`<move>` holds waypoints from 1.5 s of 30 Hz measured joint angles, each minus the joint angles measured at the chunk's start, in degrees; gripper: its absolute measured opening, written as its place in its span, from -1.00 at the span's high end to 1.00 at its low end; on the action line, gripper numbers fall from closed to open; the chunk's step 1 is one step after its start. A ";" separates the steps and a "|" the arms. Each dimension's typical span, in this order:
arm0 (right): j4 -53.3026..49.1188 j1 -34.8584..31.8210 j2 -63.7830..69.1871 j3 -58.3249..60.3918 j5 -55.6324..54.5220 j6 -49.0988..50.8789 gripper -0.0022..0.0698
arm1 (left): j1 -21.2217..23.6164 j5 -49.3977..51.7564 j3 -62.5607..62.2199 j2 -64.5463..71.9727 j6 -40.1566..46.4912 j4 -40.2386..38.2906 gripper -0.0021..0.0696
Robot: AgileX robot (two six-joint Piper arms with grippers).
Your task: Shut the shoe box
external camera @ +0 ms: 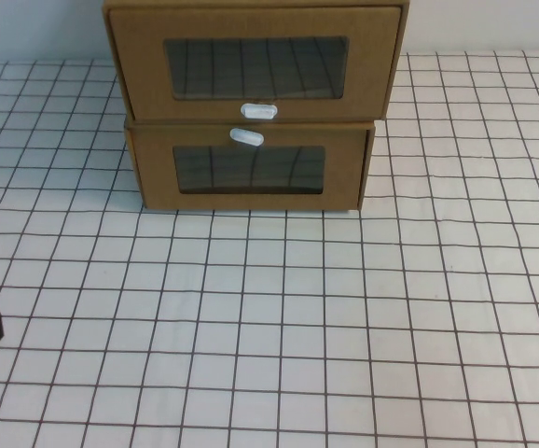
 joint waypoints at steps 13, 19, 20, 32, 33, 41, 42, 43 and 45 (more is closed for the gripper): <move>0.00 0.00 0.00 0.00 0.00 0.00 0.98 | 0.00 -4.79 3.32 -4.81 -0.23 7.33 0.95; 0.00 0.00 0.00 0.00 0.00 0.05 0.98 | 0.00 -17.47 18.07 -14.81 -15.14 22.83 0.95; 0.00 0.00 0.00 0.00 0.00 0.05 0.98 | 0.00 -19.22 21.36 -16.36 -19.92 24.89 0.95; 0.00 0.00 0.00 0.00 0.00 0.05 0.98 | -1.09 -21.47 36.06 -20.21 -41.54 31.51 0.95; 0.00 0.00 0.00 0.00 0.00 0.05 0.98 | -1.42 -21.47 36.06 -20.21 -41.63 31.56 0.95; -0.10 0.00 0.00 0.00 0.00 0.05 0.98 | -1.72 -21.47 36.15 -20.21 -41.75 31.65 0.95; -0.10 0.00 0.00 0.00 0.00 0.05 0.98 | -1.72 -21.47 36.15 -20.21 -41.75 31.65 0.95; -0.10 0.00 0.00 0.00 0.00 0.05 0.98 | -1.72 -21.47 36.15 -20.21 -41.75 31.65 0.95; -0.10 0.00 0.00 0.00 0.00 0.05 0.98 | -1.72 -21.47 36.15 -20.21 -41.75 31.65 0.95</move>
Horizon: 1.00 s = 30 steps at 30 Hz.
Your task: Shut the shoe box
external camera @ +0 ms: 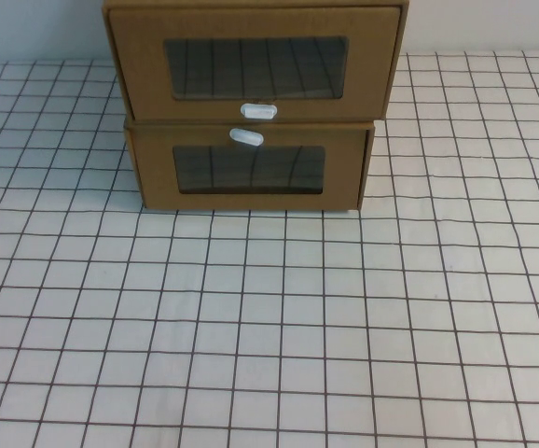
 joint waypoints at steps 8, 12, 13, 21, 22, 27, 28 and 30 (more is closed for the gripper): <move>0.00 -0.27 -0.95 0.00 0.05 0.00 0.98 | 0.00 0.00 0.00 -0.13 0.00 0.00 0.95; 0.00 -4.27 -4.17 0.00 0.05 0.00 0.98 | 0.00 0.00 0.00 -0.13 0.00 0.00 0.95; 0.00 -5.94 -5.08 0.00 0.05 0.00 0.98 | 0.00 0.00 0.00 -0.13 0.00 0.00 0.95; 0.00 -17.79 -11.40 0.00 0.15 0.00 0.98 | -0.18 0.00 0.00 -0.13 0.00 0.00 0.95; 0.47 -18.80 -11.93 0.00 0.81 0.00 0.98 | -0.18 0.00 0.00 -0.13 0.00 0.00 0.95; 10.97 -22.60 -14.23 3.82 4.44 0.09 0.98 | -0.18 0.00 0.00 -0.13 0.00 0.00 0.95; 12.47 -23.18 -15.01 6.18 4.14 0.09 0.98 | -0.18 0.00 0.00 -0.13 0.00 0.00 0.95; 13.82 -23.84 -16.64 11.39 2.15 0.09 0.98 | -0.18 0.00 0.00 -0.13 0.00 0.00 0.95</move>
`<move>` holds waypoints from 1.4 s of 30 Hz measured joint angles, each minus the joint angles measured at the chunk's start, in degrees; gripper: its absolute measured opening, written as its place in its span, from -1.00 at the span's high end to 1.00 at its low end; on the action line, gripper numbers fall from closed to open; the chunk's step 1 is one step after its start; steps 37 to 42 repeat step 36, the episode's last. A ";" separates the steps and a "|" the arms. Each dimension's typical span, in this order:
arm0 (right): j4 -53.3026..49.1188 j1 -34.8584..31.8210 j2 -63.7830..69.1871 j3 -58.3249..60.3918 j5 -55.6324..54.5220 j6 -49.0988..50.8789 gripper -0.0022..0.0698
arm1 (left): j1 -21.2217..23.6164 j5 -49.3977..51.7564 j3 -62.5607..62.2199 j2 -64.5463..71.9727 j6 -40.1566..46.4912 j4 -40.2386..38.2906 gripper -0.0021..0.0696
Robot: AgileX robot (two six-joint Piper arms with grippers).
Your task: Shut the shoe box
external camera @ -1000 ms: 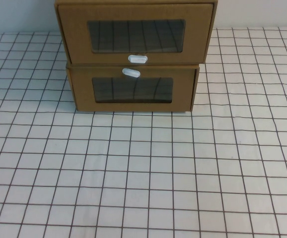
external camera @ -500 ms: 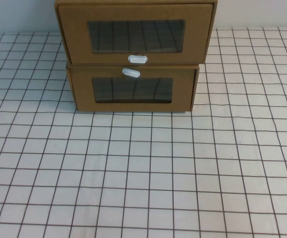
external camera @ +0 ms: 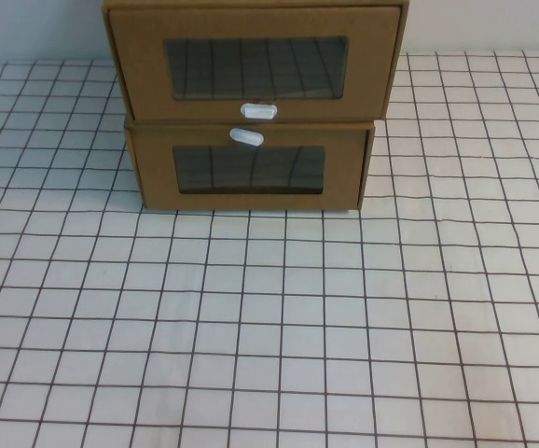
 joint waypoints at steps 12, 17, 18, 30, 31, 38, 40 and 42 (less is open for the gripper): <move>0.35 -0.14 -5.42 15.74 2.13 0.00 0.98 | -0.22 -0.08 0.00 0.00 0.00 0.00 0.95; 0.62 -0.14 -5.42 15.74 2.48 0.00 0.98 | -0.22 -0.08 0.00 0.00 0.00 0.00 0.95; 0.66 -0.14 -5.42 15.74 2.48 0.00 0.98 | -0.22 -0.08 0.00 0.00 0.00 0.00 0.95; 0.76 -0.14 -5.42 15.74 2.48 0.00 0.98 | -0.22 -0.08 0.00 0.00 0.00 0.00 0.95; 0.76 -0.14 -5.42 15.74 2.48 0.00 0.98 | -0.22 -0.08 0.00 0.00 0.00 0.00 0.95; 0.76 -0.14 -5.42 15.74 2.48 0.00 0.98 | -0.22 -0.08 0.00 0.00 0.00 0.00 0.95; 0.76 -0.14 -5.42 15.74 2.48 0.00 0.98 | -0.22 -0.08 0.00 0.00 0.00 0.00 0.95; 0.76 -0.14 -5.42 15.74 2.48 0.00 0.98 | -0.22 -0.08 0.00 0.00 0.00 0.00 0.95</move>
